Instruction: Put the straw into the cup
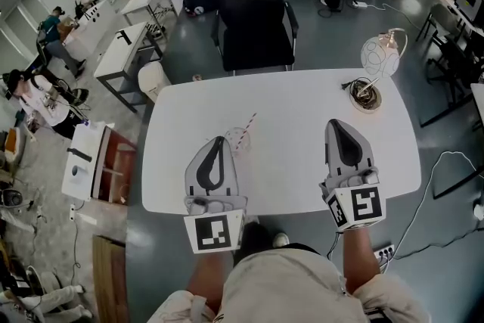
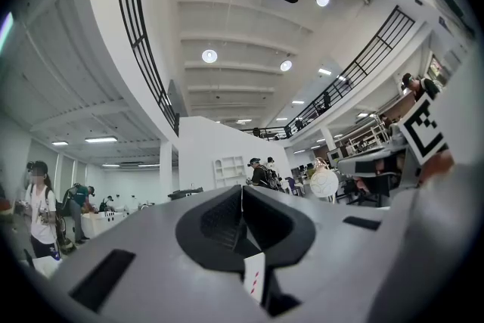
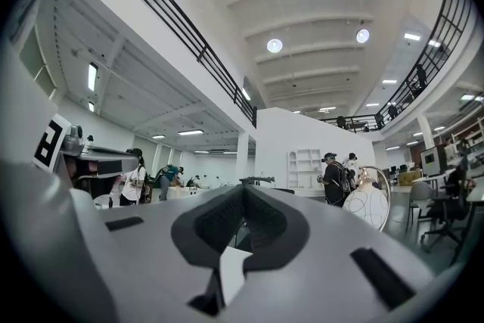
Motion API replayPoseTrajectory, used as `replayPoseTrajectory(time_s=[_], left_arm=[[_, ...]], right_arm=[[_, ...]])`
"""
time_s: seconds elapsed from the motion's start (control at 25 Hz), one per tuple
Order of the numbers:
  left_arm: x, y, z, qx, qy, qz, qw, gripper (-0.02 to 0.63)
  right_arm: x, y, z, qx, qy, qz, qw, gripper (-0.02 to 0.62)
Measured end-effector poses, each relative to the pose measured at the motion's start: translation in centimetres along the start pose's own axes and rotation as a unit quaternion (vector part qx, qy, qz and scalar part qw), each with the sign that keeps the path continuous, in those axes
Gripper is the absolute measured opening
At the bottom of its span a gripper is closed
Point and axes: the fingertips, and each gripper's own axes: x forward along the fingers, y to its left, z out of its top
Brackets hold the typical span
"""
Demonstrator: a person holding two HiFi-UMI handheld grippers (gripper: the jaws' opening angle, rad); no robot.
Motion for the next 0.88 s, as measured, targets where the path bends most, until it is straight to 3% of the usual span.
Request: replayPoseTrajectory(time_s=[0.88], left_arm=[[0.2, 1.4, -0.8, -0.002, 0.006, 0.010, 0.9999, 0.006]], right_arm=[[1.5, 1.2, -0.4, -0.004, 0.008, 0.008, 1.000, 0.003]])
